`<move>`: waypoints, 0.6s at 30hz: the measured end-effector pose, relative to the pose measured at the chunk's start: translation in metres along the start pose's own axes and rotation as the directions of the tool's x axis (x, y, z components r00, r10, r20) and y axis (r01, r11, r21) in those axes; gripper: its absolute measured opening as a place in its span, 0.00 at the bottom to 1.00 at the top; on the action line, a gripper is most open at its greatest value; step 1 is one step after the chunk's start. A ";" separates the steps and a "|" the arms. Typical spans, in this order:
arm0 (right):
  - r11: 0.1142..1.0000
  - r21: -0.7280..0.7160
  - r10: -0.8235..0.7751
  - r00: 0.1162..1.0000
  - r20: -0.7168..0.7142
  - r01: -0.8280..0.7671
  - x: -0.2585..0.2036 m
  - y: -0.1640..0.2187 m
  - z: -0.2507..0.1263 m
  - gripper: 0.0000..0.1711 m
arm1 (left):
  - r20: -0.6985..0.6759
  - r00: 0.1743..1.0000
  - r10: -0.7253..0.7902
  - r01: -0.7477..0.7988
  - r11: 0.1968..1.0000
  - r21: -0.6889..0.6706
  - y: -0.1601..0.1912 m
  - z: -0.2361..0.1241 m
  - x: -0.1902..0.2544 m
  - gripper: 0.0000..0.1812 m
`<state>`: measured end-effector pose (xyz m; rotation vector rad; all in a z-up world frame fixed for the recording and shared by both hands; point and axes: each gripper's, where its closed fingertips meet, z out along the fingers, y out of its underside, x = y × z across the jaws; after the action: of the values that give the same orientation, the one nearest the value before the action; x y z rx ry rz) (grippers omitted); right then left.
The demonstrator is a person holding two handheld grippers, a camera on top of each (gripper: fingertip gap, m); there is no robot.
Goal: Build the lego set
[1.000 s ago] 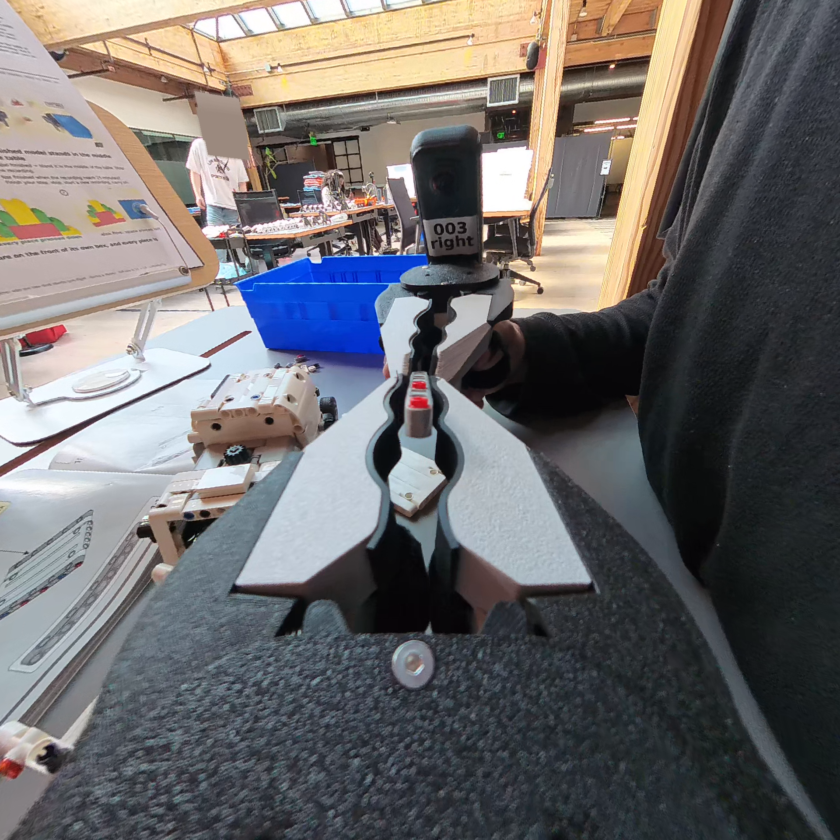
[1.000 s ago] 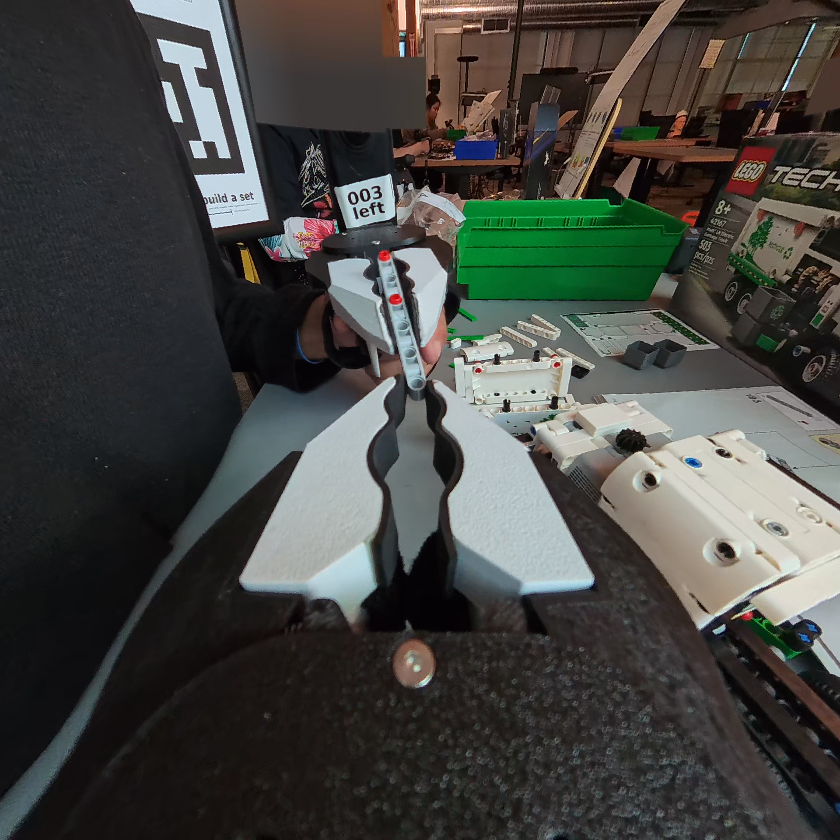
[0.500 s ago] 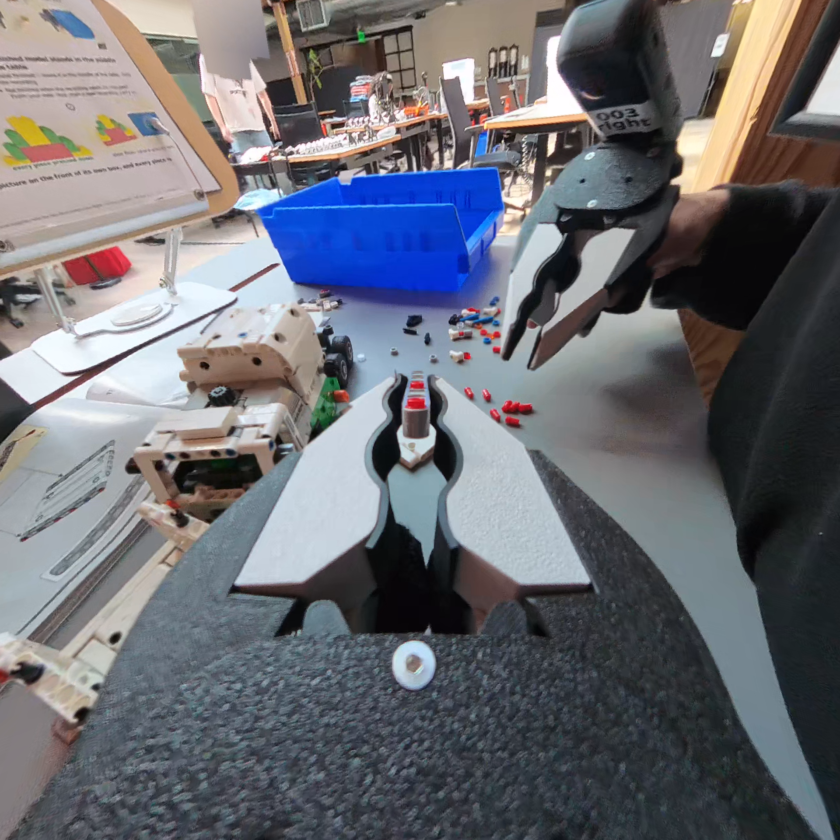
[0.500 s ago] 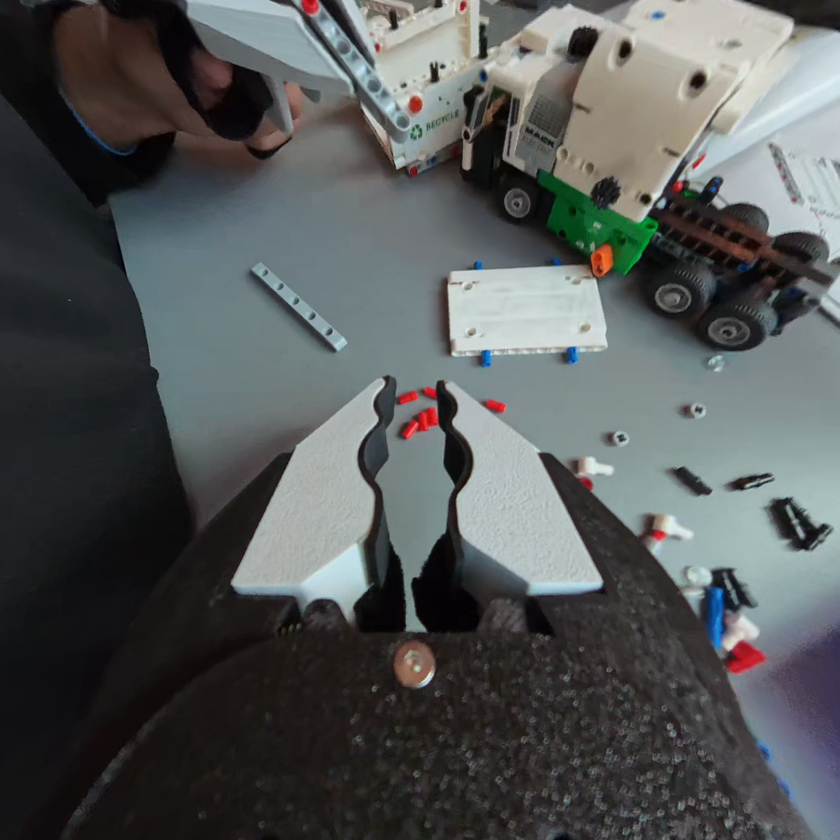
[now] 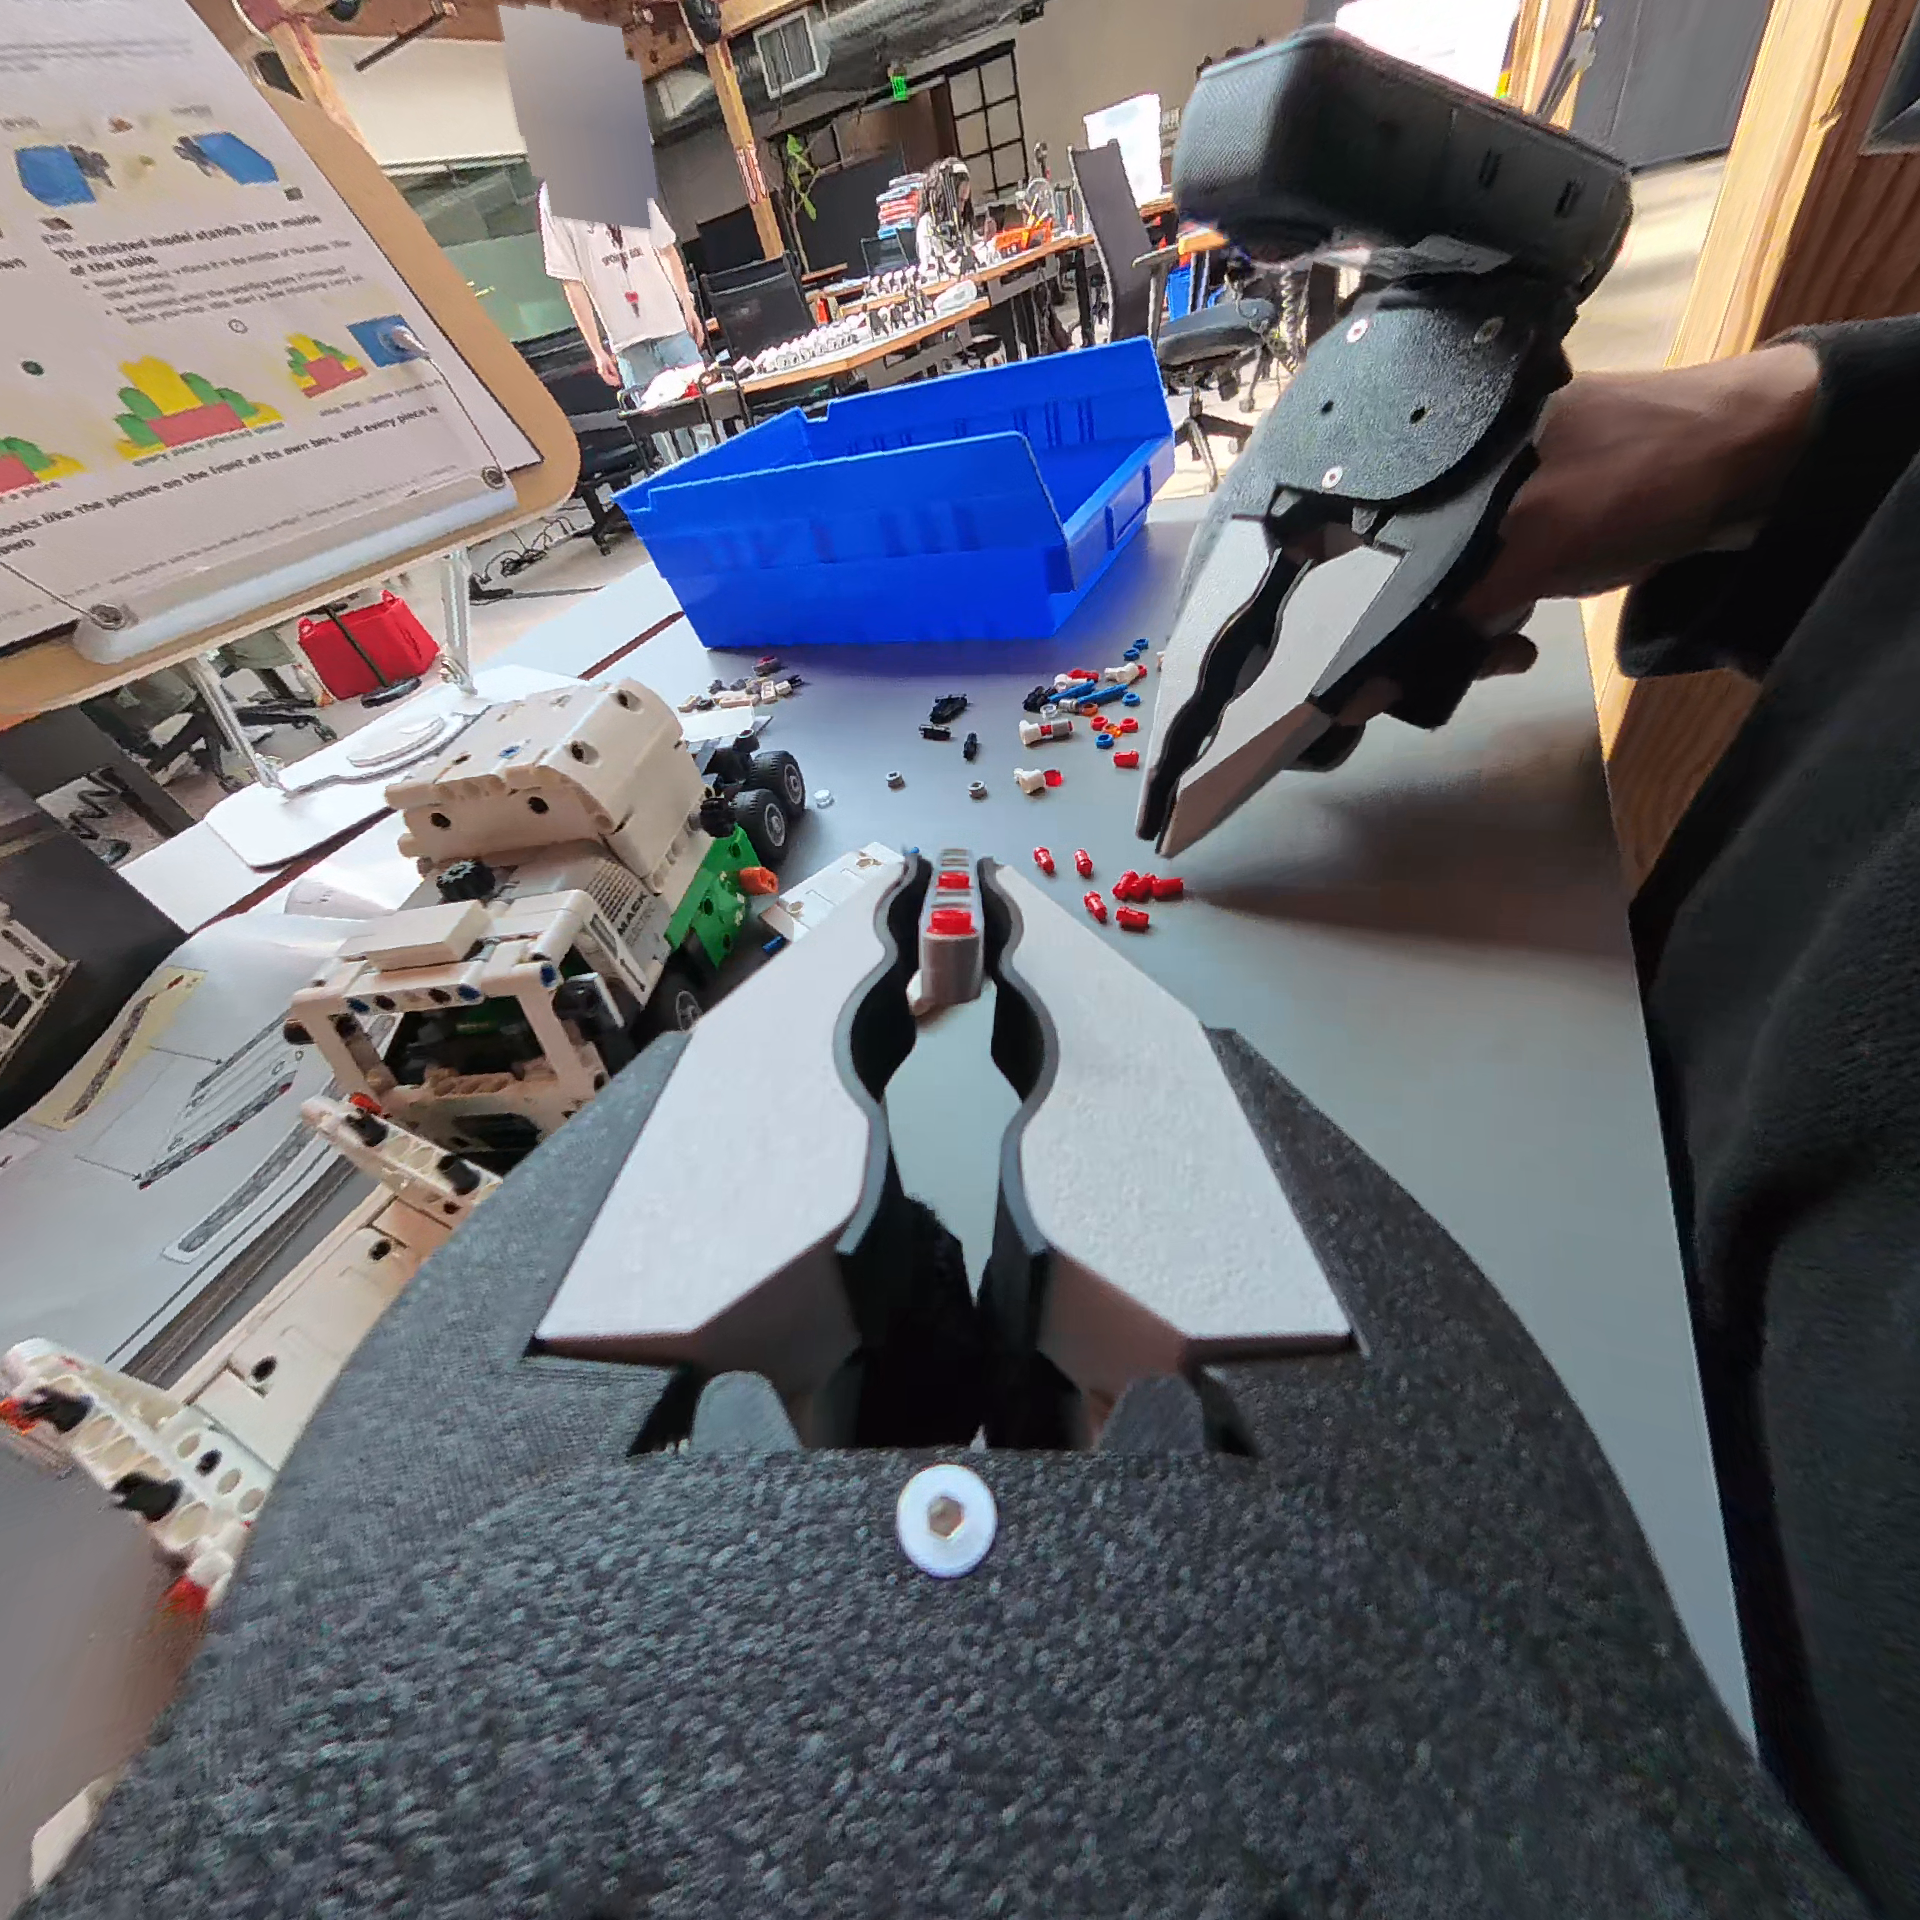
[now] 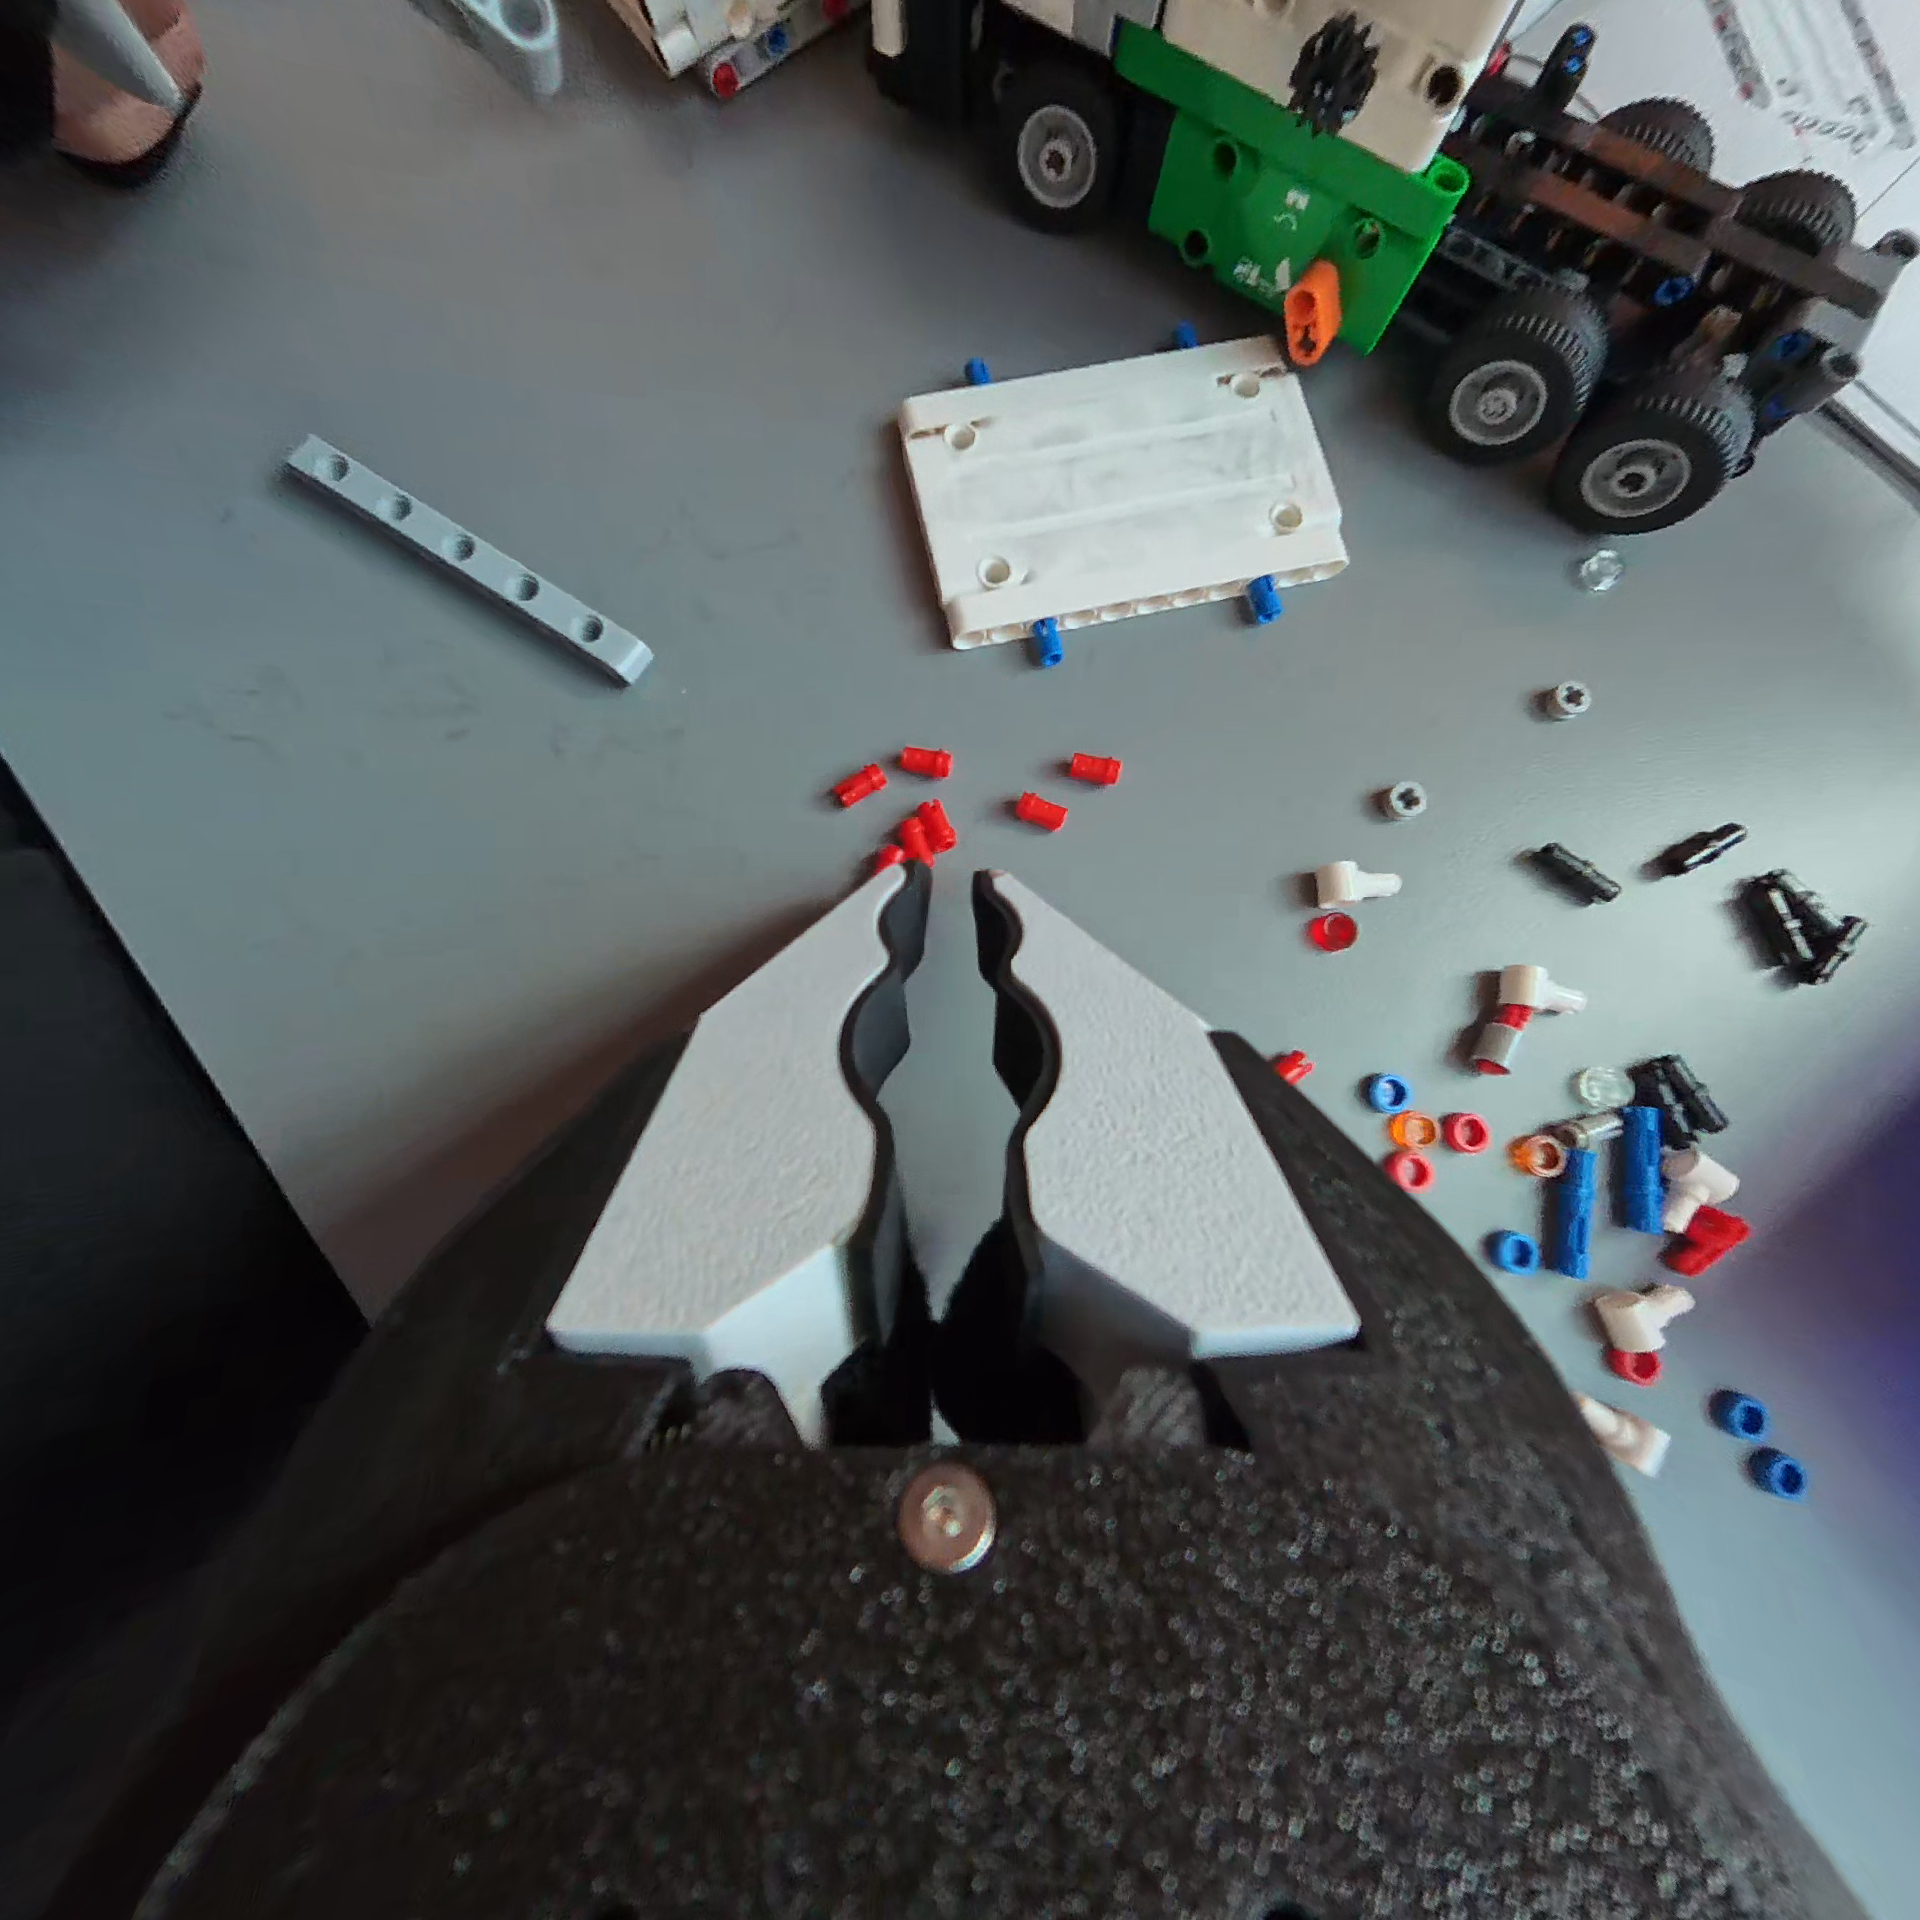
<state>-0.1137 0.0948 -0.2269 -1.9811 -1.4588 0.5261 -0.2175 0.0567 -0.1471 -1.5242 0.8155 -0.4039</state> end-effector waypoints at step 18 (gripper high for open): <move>0.997 -0.017 -0.077 0.992 0.097 0.079 0.005 -0.007 0.005 0.05 | -0.023 1.000 0.001 -0.001 1.000 0.008 0.000 -0.002 0.003 0.03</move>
<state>-0.1202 0.1020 -0.2254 -1.9295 -1.5999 0.5818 -0.2165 0.0528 -0.1474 -1.5143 0.8318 -0.4244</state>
